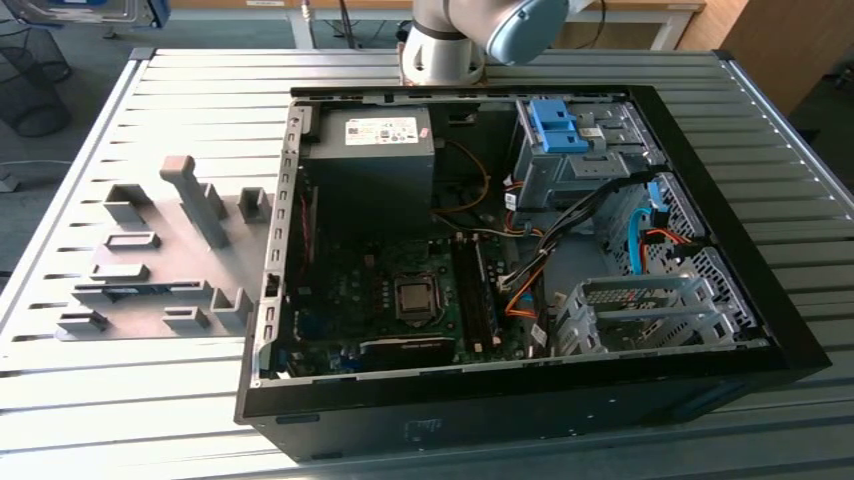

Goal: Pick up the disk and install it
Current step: 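Pick up the disk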

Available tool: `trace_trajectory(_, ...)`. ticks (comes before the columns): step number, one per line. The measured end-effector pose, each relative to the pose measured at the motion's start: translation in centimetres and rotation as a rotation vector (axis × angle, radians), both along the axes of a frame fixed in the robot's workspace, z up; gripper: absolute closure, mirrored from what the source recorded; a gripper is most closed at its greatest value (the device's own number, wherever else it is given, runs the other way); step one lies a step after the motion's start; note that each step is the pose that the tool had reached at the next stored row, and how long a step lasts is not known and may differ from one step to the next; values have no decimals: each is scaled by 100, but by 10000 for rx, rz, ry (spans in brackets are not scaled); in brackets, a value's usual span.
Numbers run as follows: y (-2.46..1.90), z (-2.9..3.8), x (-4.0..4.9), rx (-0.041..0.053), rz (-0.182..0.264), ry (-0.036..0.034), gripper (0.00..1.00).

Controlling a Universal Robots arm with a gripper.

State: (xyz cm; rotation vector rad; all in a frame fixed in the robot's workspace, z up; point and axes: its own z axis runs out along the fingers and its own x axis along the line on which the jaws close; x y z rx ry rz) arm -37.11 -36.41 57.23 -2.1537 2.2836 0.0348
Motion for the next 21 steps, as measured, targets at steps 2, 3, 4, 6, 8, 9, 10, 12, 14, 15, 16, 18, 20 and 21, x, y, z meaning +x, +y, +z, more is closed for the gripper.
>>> trace_trajectory(2, -1, 0, 28, 1, 0, 0, 64)
trace_trajectory(3, -2, 0, 40, 0, 0, 1, 64)
trace_trajectory(4, -6, 0, 45, 0, 0, 0, 64)
trace_trajectory(6, -25, 0, 48, 0, -1, 0, 64)
trace_trajectory(8, -60, 0, 49, 0, -1, 1, 64)
trace_trajectory(9, -80, 0, 49, 0, -1, 0, 64)
trace_trajectory(10, -101, 0, 49, 1, -2, 0, 64)
trace_trajectory(12, -135, 0, 49, 0, -2, 0, 64)
trace_trajectory(14, -142, 0, 56, 1, -3, -1, 64)
trace_trajectory(15, -144, 0, 63, 0, -2, 0, 64)
trace_trajectory(16, -145, 0, 72, 0, -2, 0, 64)
trace_trajectory(18, -146, 0, 96, 0, -2, 0, 64)
trace_trajectory(20, -147, 0, 118, 0, -2, 0, 64)
trace_trajectory(21, -147, 0, 128, 0, -2, 0, 64)
